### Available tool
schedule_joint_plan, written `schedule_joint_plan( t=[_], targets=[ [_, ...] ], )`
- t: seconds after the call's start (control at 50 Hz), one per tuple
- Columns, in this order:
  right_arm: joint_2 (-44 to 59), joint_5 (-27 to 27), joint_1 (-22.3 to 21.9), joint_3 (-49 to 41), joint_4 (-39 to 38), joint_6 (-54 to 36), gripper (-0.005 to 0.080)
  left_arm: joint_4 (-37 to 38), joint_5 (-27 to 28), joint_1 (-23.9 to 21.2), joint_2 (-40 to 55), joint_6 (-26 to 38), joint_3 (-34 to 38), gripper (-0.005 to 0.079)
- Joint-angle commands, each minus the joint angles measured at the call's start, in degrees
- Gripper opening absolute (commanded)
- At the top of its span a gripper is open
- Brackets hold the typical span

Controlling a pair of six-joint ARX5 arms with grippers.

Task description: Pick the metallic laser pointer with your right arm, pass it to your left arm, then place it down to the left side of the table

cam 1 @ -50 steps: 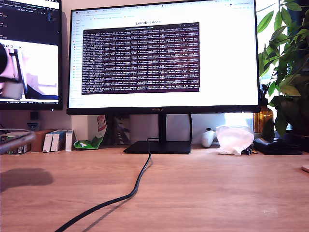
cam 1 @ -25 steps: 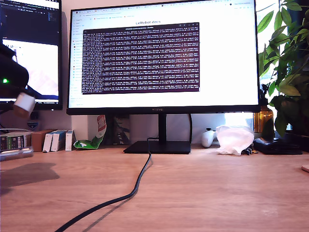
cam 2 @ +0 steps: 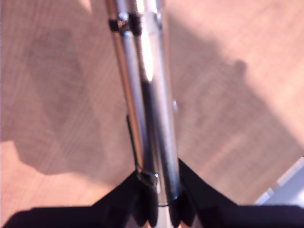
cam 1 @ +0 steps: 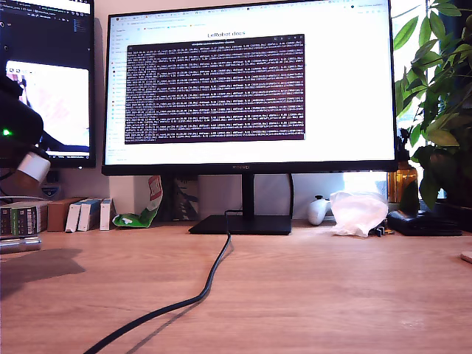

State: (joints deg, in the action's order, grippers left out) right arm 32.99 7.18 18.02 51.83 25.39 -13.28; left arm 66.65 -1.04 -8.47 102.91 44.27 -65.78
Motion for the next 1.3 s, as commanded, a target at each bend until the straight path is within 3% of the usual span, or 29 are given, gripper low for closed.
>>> schedule_joint_plan(
  t=[0.0,0.1,0.32,0.64,0.7,0.8,0.86,0.96,1.04,1.16,1.28],
  targets=[
    [-0.1,0.4,-0.2,-0.5,-0.2,0.4,-0.0011,-0.1,0.1,0.2,0.7,-0.4,-0.3,0.0186],
    [-0.1,0.4,-0.2,-0.5,-0.3,0.4,-0.0011,-0.3,-0.3,0.2,0.7,-0.8,-0.3,0.0226],
    [-0.1,0.4,-0.2,-0.5,0.0,0.5,-0.0011,-0.2,-0.5,0.0,0.6,-1.1,-0.4,0.0225],
    [-0.1,0.4,-0.2,-0.5,4.8,1.9,-0.0011,2.0,2.6,-0.7,-4.0,-9.1,-6.8,0.0212],
    [-0.1,0.4,-0.2,-0.5,5.1,3.0,-0.0011,3.8,3.1,-0.7,-5.2,-10.7,-9.2,0.0163],
    [-0.1,0.9,-0.2,-0.5,5.8,5.1,-0.0011,6.7,6.0,-0.7,-7.4,-11.3,-12.9,-0.0031],
    [0.0,1.6,-0.2,-0.5,5.9,7.8,-0.0011,7.3,7.3,-0.7,-8.9,-11.5,-14.3,-0.0019],
    [0.0,2.8,-0.2,-0.5,7.0,11.6,-0.0011,4.4,10.4,-0.7,-12.0,-14.2,-14.6,-0.0019],
    [0.0,2.4,-0.2,-0.5,8.4,14.8,-0.0011,1.4,16.8,-0.6,-14.7,-15.9,-14.5,-0.0019],
    [-1.0,-2.6,-0.2,-0.5,9.3,13.3,-0.0011,-6.1,23.5,-0.4,-19.4,-17.7,-14.3,-0.0019],
    [-3.1,-7.1,-0.2,-0.5,9.6,12.1,-0.0011,-12.2,25.0,-0.4,-23.6,-20.7,-14.3,-0.0019]
  ],
)
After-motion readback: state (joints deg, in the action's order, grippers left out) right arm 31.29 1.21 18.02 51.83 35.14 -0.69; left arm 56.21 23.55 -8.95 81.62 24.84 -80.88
